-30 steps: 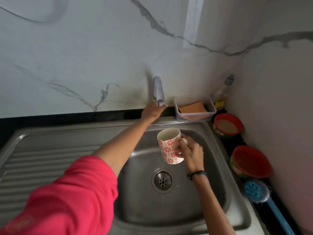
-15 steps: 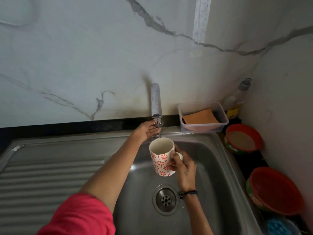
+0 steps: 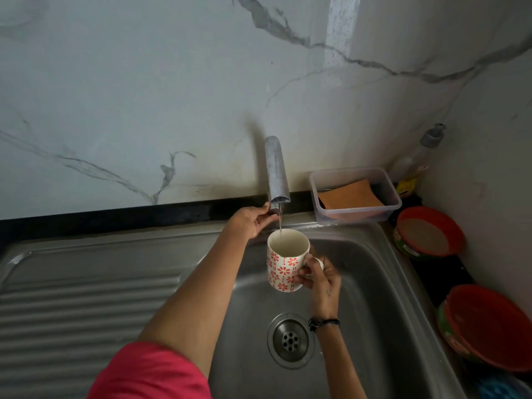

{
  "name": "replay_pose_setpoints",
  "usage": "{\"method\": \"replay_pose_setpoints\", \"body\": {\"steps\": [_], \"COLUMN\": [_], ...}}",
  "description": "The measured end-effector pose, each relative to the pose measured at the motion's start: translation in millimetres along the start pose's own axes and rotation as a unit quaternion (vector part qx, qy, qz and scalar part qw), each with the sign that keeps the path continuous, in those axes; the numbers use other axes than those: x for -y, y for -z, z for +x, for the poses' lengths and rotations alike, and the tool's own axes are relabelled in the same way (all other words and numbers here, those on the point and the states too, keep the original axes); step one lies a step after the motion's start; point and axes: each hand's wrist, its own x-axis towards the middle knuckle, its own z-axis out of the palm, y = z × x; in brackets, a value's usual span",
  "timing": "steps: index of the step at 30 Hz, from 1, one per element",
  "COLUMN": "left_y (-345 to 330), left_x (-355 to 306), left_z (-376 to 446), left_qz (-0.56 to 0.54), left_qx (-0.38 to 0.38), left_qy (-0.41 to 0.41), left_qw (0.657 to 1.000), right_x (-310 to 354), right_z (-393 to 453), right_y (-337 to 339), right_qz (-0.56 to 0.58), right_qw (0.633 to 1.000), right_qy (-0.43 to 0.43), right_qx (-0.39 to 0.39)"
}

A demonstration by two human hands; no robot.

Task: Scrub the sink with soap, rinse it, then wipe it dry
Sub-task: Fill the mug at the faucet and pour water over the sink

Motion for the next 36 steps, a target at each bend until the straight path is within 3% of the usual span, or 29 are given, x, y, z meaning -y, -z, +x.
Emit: {"method": "replay_pose_setpoints", "body": {"steps": [16,28,36], "left_y": [-12.5,-16.1,-17.7], "left_x": [1.9,0.9,0.0], "left_z": [-18.5,-27.9,-27.4], "left_qz": [-0.024,-0.013,-0.011], "left_qx": [-0.044,-0.058,-0.068], "left_qy": [-0.011,-0.025,-0.02], "left_qw": [0.999,0.998,0.997], "right_x": [-6.9,-8.5,-11.3], "right_z": [14.1,11.8,11.5], "right_y": [0.8,1.4,-3.4], "right_qz": [-0.018,-0.043,0.025], "right_qw": [0.999,0.998,0.998], "right_qy": [-0.016,-0.008,-0.046], "right_qx": [-0.025,0.04,0.028]}}
